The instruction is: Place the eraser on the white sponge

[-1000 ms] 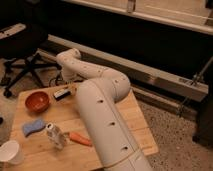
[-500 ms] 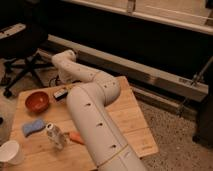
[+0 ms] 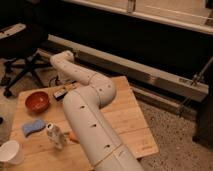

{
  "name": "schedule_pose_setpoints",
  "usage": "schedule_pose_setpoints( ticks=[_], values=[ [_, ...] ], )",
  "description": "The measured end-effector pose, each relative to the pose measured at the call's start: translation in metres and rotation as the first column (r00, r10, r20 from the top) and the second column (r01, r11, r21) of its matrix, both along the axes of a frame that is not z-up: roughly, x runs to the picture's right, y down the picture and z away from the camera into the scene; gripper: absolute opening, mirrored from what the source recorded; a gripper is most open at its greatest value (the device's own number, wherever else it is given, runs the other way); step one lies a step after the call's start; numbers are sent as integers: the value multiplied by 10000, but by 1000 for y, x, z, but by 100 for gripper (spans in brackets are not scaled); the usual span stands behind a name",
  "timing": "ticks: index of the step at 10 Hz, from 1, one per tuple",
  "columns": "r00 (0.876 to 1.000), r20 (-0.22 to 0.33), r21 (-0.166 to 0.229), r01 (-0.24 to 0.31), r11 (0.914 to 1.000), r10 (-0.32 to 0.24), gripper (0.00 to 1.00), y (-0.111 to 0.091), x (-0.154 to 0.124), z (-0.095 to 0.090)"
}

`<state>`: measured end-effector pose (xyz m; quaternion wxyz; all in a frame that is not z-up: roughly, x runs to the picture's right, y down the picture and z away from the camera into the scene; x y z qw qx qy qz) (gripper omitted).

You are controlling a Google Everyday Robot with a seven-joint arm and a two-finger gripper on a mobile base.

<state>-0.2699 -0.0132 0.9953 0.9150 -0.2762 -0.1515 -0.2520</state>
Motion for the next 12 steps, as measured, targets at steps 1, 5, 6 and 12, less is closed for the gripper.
schedule_pose_setpoints(
  ticks=[1,5,6,12],
  values=[
    [9999,-52,-35,91,10000,-92,55,1,0,1],
    [9991,-77,-139,427,9990,-428,14,6,-5,2],
    [9988,-46,-179,485,9987,-486,5,7,-6,1],
    [9906,224,-192,-1343,9908,1347,0,-24,13,-30]
  ],
)
